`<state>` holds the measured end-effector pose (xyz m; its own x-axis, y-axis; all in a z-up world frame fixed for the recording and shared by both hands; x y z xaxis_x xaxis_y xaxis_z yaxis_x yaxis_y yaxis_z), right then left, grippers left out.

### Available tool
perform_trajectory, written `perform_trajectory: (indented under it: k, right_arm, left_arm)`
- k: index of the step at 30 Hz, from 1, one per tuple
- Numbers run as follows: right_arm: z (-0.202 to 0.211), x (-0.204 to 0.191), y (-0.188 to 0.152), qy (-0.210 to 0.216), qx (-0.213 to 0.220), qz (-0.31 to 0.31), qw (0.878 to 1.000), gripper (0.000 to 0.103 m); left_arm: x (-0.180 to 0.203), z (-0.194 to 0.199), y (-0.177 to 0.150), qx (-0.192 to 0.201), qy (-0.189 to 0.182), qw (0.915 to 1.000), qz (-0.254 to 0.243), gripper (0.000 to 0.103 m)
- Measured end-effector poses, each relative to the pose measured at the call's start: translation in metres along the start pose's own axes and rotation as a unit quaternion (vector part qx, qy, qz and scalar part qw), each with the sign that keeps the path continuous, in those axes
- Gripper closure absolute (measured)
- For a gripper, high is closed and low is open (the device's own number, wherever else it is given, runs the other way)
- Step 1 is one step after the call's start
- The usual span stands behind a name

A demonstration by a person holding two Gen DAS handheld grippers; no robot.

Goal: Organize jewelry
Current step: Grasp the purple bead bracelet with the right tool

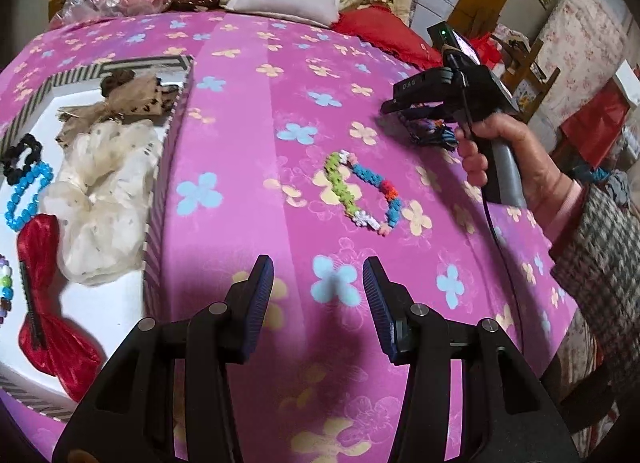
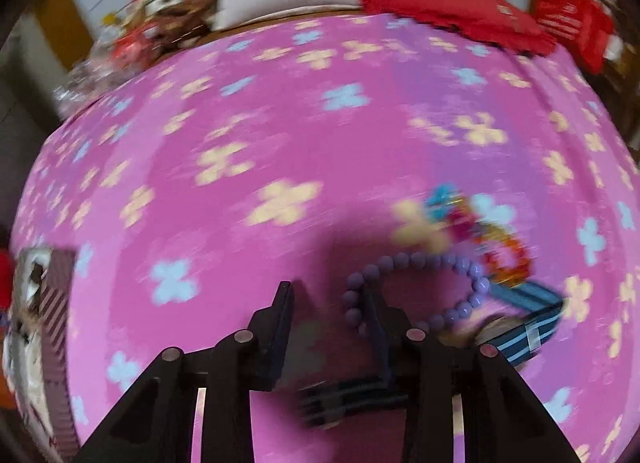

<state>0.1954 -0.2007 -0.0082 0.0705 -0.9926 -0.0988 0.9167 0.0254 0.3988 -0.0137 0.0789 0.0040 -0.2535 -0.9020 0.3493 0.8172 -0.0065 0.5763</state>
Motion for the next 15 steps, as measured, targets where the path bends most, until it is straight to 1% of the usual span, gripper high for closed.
perform_trajectory:
  k: [2,5,6,7,8,9,12,13,15]
  right_arm:
    - [0.005,-0.028,-0.017,0.024,-0.007,0.033,0.999,0.072]
    - [0.012,-0.059,-0.043,0.031,-0.014,0.078,0.996,0.081]
    - [0.014,-0.065,-0.052,0.034,-0.016,0.085,0.996,0.084]
    - [0.018,-0.072,-0.062,0.041,-0.019,0.096,0.994,0.085]
    - [0.024,-0.077,-0.075,0.049,-0.023,0.103,0.993,0.090]
    - [0.026,-0.077,-0.082,0.049,-0.025,0.106,0.993,0.092]
    - [0.038,-0.067,-0.111,0.061,-0.029,0.097,0.993,0.093]
    - [0.044,-0.056,-0.122,0.066,-0.030,0.085,0.994,0.093]
    - [0.053,-0.039,-0.136,0.074,-0.030,0.066,0.995,0.094]
  left_arm:
    - [-0.001,0.005,0.002,0.010,0.002,0.9999,0.000,0.057]
    - [-0.001,0.011,0.006,0.021,0.009,0.9997,0.001,0.057]
    - [-0.001,0.013,0.006,0.025,0.011,0.9996,0.000,0.057]
    - [-0.001,0.015,0.007,0.027,0.013,0.9995,0.001,0.057]
    - [-0.002,0.016,0.008,0.029,0.014,0.9995,0.003,0.057]
    - [-0.003,0.018,0.008,0.032,0.016,0.9994,0.006,0.057]
    - [-0.005,0.016,0.009,0.030,0.031,0.9990,0.007,0.057]
    - [-0.005,0.014,0.010,0.025,0.043,0.9988,0.007,0.057]
    - [-0.005,0.009,0.010,0.013,0.050,0.9986,0.010,0.057]
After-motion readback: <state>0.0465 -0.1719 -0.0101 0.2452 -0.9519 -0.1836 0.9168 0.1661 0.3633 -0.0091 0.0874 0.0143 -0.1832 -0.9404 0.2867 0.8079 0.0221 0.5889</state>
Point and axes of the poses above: each gripper's, at about its wrist camera, not at the fingertips, and z roughly against the way its jaws point, x to its right, y to its top, the point moved 5 cm from there along -z, roughly the way its jaws point, and after that the axes turned 3 degrees about -y, right-handed, at the moved point
